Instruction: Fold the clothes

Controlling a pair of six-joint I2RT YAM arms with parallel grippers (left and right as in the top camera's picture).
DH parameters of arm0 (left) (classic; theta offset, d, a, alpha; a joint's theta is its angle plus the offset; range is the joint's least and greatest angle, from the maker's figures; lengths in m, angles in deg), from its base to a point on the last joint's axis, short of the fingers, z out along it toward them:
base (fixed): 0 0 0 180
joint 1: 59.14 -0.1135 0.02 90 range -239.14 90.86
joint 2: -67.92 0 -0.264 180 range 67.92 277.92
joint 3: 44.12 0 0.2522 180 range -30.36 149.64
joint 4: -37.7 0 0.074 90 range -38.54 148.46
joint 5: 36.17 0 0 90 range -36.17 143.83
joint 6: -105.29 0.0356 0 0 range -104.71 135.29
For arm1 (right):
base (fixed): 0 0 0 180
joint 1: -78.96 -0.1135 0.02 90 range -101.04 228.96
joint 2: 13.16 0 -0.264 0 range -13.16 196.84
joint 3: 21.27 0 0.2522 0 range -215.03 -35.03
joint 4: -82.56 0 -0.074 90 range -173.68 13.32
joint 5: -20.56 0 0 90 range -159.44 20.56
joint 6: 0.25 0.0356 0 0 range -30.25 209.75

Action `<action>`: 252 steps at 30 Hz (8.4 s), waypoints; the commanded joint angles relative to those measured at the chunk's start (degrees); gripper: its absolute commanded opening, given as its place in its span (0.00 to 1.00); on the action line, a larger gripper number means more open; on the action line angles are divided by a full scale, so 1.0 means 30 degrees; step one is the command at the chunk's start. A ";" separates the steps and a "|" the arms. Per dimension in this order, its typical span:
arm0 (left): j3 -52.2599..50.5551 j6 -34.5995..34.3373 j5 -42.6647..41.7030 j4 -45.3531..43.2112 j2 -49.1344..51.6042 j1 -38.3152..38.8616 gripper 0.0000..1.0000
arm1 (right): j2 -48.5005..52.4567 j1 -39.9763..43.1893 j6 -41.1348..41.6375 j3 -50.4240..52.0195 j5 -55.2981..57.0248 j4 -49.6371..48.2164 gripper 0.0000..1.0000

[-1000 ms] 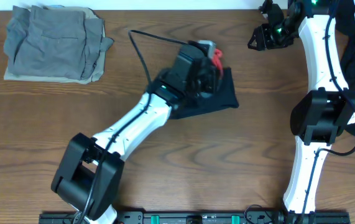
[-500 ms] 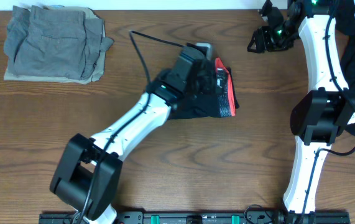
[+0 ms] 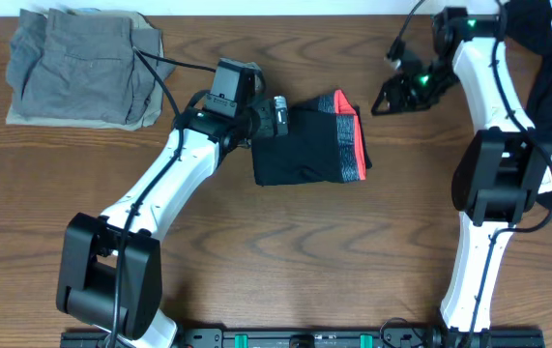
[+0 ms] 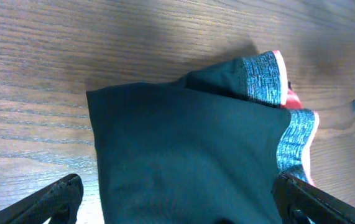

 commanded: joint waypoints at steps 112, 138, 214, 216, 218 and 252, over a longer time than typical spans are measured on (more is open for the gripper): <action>0.0379 1.2327 0.4167 -0.1515 0.0066 0.0954 0.73 | -0.4546 0.0124 0.5705 0.3009 0.4277 -0.6907 0.44; 0.0357 1.4360 0.4233 0.1202 0.3905 0.5253 0.85 | -0.4546 0.0109 0.5697 0.3016 0.4269 -0.6885 0.47; 0.0998 1.2648 1.8557 -1.1985 -0.2703 -0.4532 0.07 | -0.4546 -0.0270 0.5646 0.3016 0.3978 -0.7155 0.47; 0.1078 1.3019 1.8389 -1.1861 -0.2703 -0.5391 0.07 | -0.4546 -0.0364 0.5654 0.3016 0.3978 -0.7257 0.47; 0.1180 1.4105 1.8396 -1.1533 -0.2703 -0.6062 0.07 | -0.4546 -0.0495 0.5654 0.3016 0.3978 -0.7402 0.47; 1.0346 1.7668 1.7872 -0.9821 0.6470 -1.2364 0.07 | -0.4546 -0.2346 0.5705 0.3016 0.4262 -0.7759 0.47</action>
